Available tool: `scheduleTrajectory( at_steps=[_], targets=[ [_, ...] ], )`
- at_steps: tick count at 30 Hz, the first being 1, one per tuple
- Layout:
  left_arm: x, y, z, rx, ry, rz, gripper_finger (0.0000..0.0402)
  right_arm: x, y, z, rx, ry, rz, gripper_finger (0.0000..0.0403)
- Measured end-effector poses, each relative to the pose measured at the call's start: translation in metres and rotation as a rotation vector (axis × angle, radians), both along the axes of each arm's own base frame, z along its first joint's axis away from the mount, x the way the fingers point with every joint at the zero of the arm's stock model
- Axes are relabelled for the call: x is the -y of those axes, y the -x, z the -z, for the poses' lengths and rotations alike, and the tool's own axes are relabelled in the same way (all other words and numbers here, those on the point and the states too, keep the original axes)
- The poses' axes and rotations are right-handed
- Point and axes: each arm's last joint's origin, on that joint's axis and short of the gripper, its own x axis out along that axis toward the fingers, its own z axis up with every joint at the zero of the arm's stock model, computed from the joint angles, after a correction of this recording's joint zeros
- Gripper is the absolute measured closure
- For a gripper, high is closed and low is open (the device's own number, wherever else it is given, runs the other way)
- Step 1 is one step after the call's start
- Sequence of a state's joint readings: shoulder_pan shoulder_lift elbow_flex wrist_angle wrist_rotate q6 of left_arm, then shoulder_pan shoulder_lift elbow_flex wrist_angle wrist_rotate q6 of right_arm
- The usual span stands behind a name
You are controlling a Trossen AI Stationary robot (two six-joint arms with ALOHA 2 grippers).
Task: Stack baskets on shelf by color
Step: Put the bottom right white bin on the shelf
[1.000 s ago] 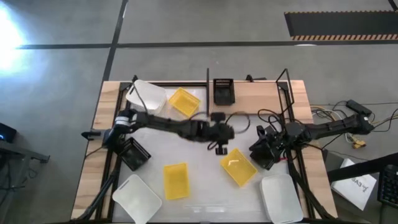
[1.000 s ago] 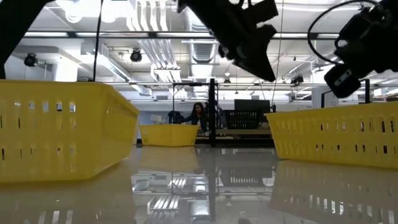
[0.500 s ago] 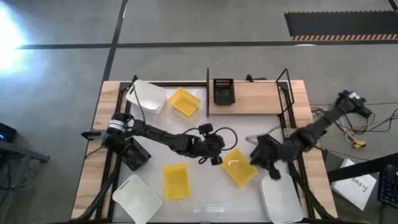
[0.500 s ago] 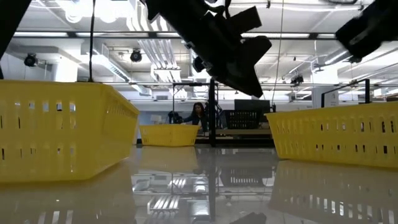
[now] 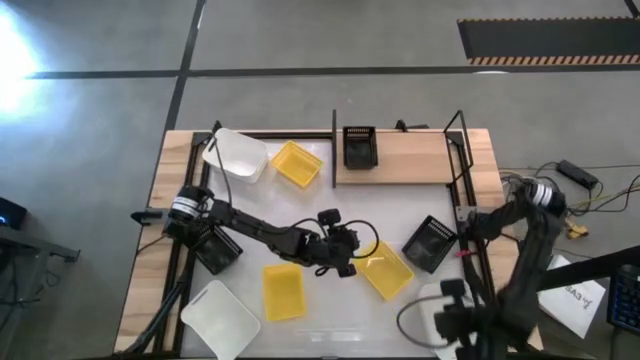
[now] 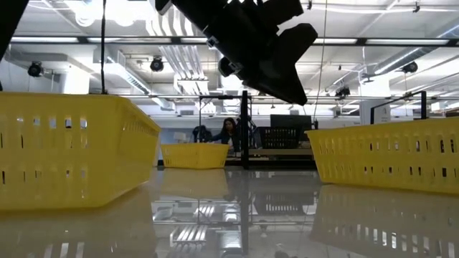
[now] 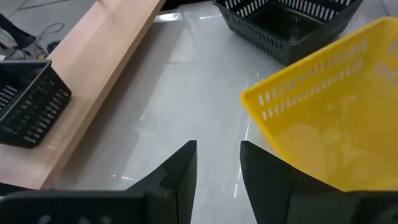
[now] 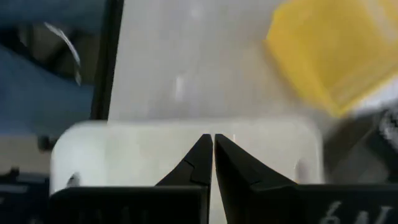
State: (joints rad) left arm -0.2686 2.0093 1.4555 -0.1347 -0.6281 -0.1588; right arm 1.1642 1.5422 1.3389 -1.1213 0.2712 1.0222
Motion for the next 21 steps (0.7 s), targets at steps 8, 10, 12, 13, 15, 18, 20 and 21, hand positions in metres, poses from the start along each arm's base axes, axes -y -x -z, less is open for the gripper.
scheduleTrajectory(
  at_steps=[8, 10, 12, 13, 15, 18, 20, 21],
  targets=[
    [0.002, 0.001, 0.0, 0.019, 0.027, -0.027, 0.0295, -0.061, -0.006, -0.005, -0.152, -0.092, 0.005, 0.0296],
    [0.002, 0.001, 0.0, 0.019, 0.027, -0.026, 0.0295, -0.072, -0.005, -0.007, -0.164, -0.113, -0.01, 0.027],
    [0.003, 0.001, 0.0, 0.019, 0.028, -0.025, 0.0295, -0.081, -0.002, -0.005, -0.174, -0.116, -0.018, 0.025],
    [0.004, 0.001, 0.0, 0.019, 0.029, -0.024, 0.0295, -0.084, -0.001, -0.002, -0.178, -0.106, -0.017, 0.0243],
    [0.005, 0.002, 0.0, 0.022, 0.034, -0.025, 0.0295, -0.088, 0.003, 0.007, -0.196, -0.061, -0.001, 0.0234],
    [0.007, 0.002, 0.001, 0.027, 0.046, -0.03, 0.0295, -0.089, 0.008, 0.025, -0.227, 0.027, 0.022, 0.0234],
    [0.007, 0.003, 0.001, 0.026, 0.046, -0.029, 0.0295, -0.09, 0.009, 0.036, -0.236, 0.057, 0.022, 0.0242],
    [0.008, 0.003, 0.001, 0.026, 0.046, -0.028, 0.0295, -0.09, 0.009, 0.041, -0.241, 0.075, 0.023, 0.0247]
  ],
)
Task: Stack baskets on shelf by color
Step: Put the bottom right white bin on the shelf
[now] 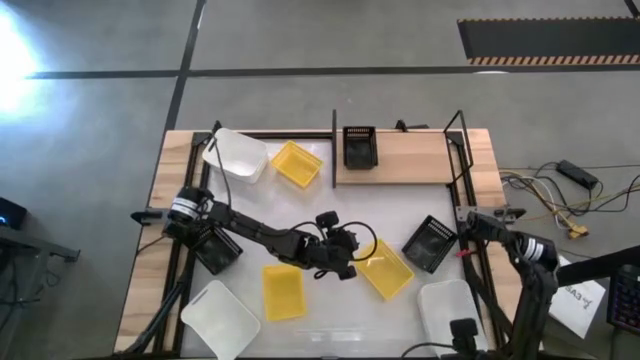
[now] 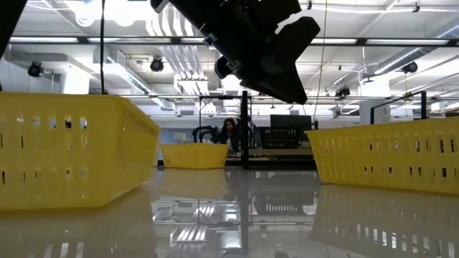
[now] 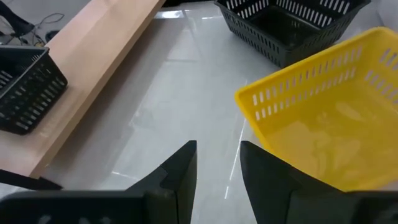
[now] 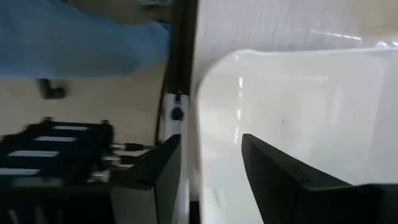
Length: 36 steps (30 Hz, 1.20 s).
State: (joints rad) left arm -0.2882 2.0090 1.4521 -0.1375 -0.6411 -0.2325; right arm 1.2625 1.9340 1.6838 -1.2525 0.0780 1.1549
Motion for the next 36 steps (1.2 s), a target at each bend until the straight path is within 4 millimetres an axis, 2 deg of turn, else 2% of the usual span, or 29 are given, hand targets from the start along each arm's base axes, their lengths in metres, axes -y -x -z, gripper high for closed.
scheduleTrajectory(
  at_steps=[4, 10, 15, 22, 28, 36],
  targets=[
    [0.003, 0.001, 0.0, 0.002, 0.001, 0.007, 0.0295, 0.002, 0.0, 0.011, -0.012, 0.035, -0.012, 0.0283],
    [0.005, 0.001, 0.0, 0.005, 0.002, 0.012, 0.0295, 0.009, 0.002, 0.017, -0.015, 0.063, 0.017, 0.0377],
    [0.017, 0.003, -0.002, 0.024, 0.008, 0.038, 0.0295, 0.006, 0.0, 0.012, 0.004, 0.049, -0.002, 0.0393],
    [0.043, 0.008, -0.01, 0.067, 0.02, 0.096, 0.0295, -0.005, -0.007, -0.023, 0.117, -0.045, 0.0, 0.0394],
    [0.058, 0.013, -0.013, 0.089, -0.009, 0.089, 0.0295, -0.013, -0.011, -0.058, 0.165, -0.15, -0.011, 0.0394],
    [0.072, 0.018, -0.019, 0.116, -0.023, 0.092, 0.0295, -0.008, -0.015, -0.103, 0.287, -0.151, -0.049, 0.0394]
  ],
)
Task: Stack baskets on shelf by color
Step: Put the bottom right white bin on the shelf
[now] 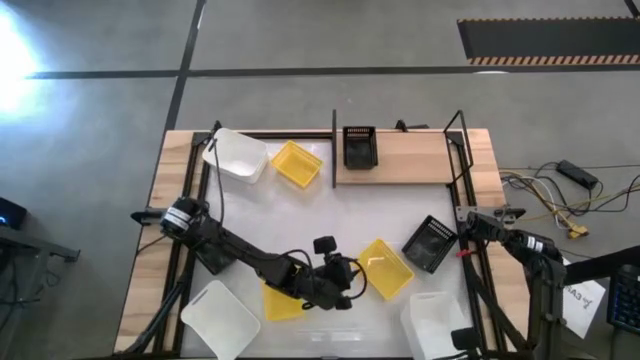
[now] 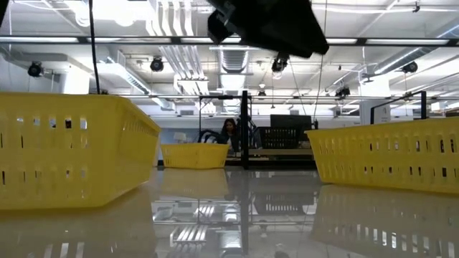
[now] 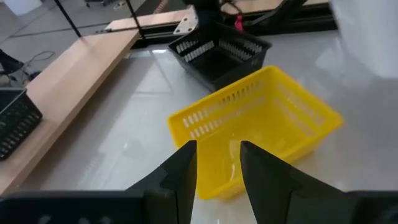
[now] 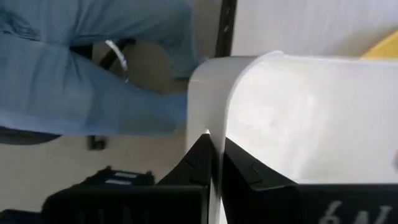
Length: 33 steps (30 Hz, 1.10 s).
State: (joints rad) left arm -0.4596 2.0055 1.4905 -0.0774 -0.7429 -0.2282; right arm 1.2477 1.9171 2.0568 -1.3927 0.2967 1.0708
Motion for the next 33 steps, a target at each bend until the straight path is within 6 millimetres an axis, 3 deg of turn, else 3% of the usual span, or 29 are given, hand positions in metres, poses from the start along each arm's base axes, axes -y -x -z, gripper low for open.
scheduleTrajectory(
  at_steps=[5, 9, 14, 21, 28, 33],
  targets=[
    [0.01, 0.01, -0.019, 0.049, -0.006, 0.001, 0.0295, 0.021, -0.013, -0.017, 0.035, 0.143, -0.015, 0.0394],
    [0.018, 0.023, -0.028, 0.087, -0.056, -0.063, 0.0295, 0.038, -0.036, -0.023, 0.08, 0.221, -0.107, 0.0394],
    [0.025, 0.034, -0.024, 0.086, -0.124, -0.119, 0.0295, 0.08, -0.073, -0.033, 0.112, 0.35, -0.179, 0.0394],
    [0.027, 0.043, -0.006, 0.065, -0.102, -0.129, 0.0295, 0.177, -0.104, -0.046, 0.076, 0.452, -0.045, 0.0394],
    [0.029, 0.052, 0.009, 0.063, -0.078, -0.15, 0.0295, 0.281, -0.095, -0.046, 0.019, 0.622, 0.103, 0.0394],
    [0.029, 0.052, 0.012, 0.088, -0.067, -0.153, 0.0295, 0.347, -0.086, -0.028, -0.099, 0.67, 0.162, 0.0394]
  ],
)
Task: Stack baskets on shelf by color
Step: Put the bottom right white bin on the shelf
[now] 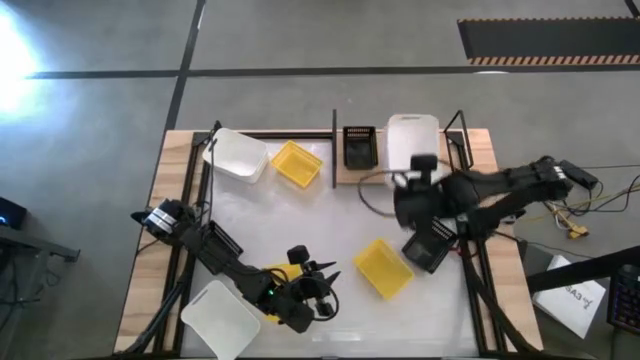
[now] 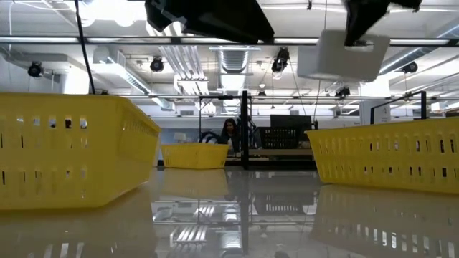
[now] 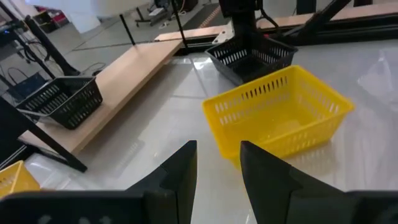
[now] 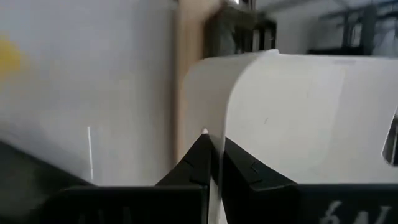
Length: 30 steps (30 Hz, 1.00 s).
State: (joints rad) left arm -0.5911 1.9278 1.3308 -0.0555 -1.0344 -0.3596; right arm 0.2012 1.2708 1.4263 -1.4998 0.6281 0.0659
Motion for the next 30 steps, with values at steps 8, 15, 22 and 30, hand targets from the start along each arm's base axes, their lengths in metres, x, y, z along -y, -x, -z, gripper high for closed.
scheduleTrajectory(
  at_steps=[8, 15, 22, 30],
  targets=[
    [0.0, 0.0, 0.0, 0.007, 0.005, 0.0, 0.0295, 0.084, 0.009, 0.047, -0.077, -0.073, 0.07, 0.0394],
    [0.0, -0.001, 0.0, 0.019, 0.013, 0.0, 0.0295, 0.121, 0.015, 0.087, -0.069, -0.193, 0.039, 0.0394],
    [0.001, -0.001, -0.001, 0.028, 0.017, 0.001, 0.0295, 0.132, 0.012, 0.11, -0.09, -0.198, 0.012, 0.0394],
    [0.001, -0.001, -0.002, 0.035, 0.021, 0.001, 0.0295, 0.139, 0.008, 0.115, -0.069, -0.182, 0.023, 0.0394]
  ],
)
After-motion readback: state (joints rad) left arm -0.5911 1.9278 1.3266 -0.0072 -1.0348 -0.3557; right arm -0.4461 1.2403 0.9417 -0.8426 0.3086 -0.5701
